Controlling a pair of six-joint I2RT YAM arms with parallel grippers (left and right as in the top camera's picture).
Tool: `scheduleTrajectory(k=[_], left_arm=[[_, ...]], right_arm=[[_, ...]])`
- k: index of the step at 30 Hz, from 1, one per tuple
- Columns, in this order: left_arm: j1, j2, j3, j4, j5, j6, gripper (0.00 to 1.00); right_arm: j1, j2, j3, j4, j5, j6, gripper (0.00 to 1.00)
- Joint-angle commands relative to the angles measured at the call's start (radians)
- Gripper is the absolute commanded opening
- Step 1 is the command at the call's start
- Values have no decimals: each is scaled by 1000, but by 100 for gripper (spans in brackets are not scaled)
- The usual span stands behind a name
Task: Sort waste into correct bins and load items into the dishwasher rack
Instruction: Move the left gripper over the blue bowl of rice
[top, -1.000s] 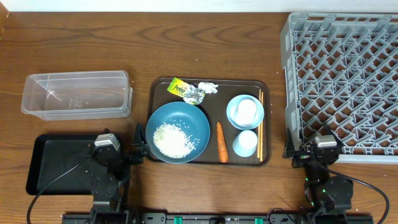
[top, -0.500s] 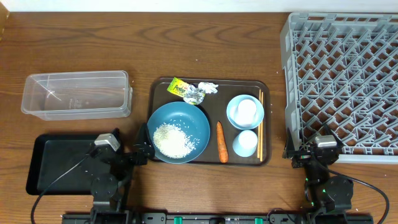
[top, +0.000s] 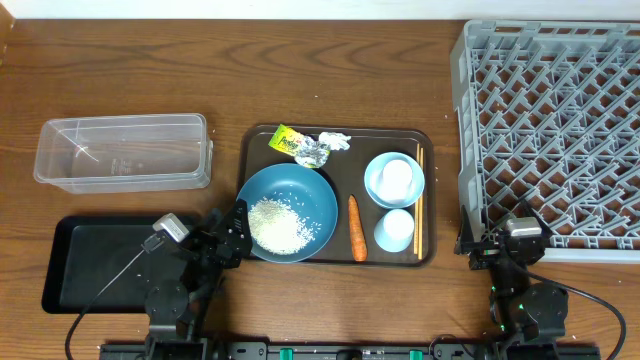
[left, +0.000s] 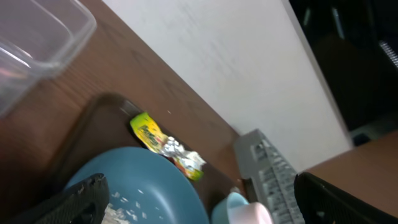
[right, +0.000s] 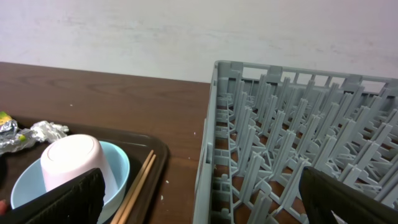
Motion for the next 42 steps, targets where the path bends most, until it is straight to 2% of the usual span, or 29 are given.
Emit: scheduleTrajectory(k=[1,4,8,13,18,27,30,34,38,42], left_arm=[[3,0,-21,-17,97,-68,98],[3,0,-19,2,140,-62,98],[3,0,28,10,219,88,98],[4,27,142,-57,203,159,98],[3,161,325,-287,180,295,98],[3,576,775,-684,129,507,98],[3,661,813,-724,148,499,98],[2,734,812,-749,268,497,98],[-20,777,813,-764,266,494,98],[-68,803,818,-771,200,442,98]], right_arm=[[-9,-7,-4,-1,6,-13,99],[-9,-7,-4,-1,6,-13,99],[-9,-7,-4,-1,6,-13,99],[-9,-7,-4,-1,6,-13,99],[-9,-7,-4,-1,6,-13,99],[-9,-7,-4,-1,6,-13,99],[-9,-7,-4,-1,6,-13,99],[-9,-7,-4,-1,6,-13,99],[-9,-7,-4,-1,6,-13,99],[-9,-7,-4,-1,6,-13,99]])
